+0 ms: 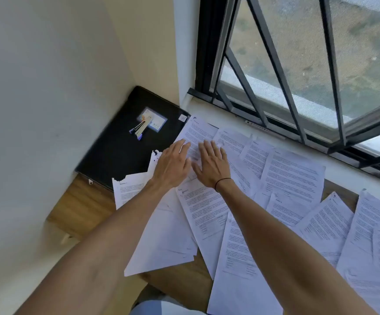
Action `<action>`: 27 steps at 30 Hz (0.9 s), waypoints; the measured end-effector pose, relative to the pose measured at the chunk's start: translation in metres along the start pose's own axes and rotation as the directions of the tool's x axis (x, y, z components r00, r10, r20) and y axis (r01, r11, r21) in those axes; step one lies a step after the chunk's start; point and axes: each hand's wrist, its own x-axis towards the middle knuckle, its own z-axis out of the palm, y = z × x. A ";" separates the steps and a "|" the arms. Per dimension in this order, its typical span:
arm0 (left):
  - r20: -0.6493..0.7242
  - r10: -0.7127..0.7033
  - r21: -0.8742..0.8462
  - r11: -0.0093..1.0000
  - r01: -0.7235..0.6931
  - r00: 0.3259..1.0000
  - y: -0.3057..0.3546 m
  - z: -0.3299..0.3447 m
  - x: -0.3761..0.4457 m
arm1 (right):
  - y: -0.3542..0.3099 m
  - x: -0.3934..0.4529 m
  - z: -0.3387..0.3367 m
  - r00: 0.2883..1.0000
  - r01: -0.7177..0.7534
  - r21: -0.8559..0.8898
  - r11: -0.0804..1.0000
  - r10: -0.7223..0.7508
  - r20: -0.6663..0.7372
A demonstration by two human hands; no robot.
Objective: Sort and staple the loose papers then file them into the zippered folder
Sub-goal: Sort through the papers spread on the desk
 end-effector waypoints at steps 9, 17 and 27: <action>0.039 0.043 0.031 0.999 -0.045 0.998 0.004 0.015 0.040 | 0.011 0.011 0.009 0.997 0.030 0.014 0.999 -0.029 -0.067; 0.098 0.028 0.004 1.000 -0.029 0.995 0.018 0.029 0.050 | 0.041 0.012 0.015 0.977 -0.128 0.011 0.992 0.128 -0.170; 0.085 0.040 0.008 0.999 -0.041 0.996 0.017 0.042 0.048 | 0.042 0.014 0.022 0.978 -0.113 0.054 0.992 0.121 -0.171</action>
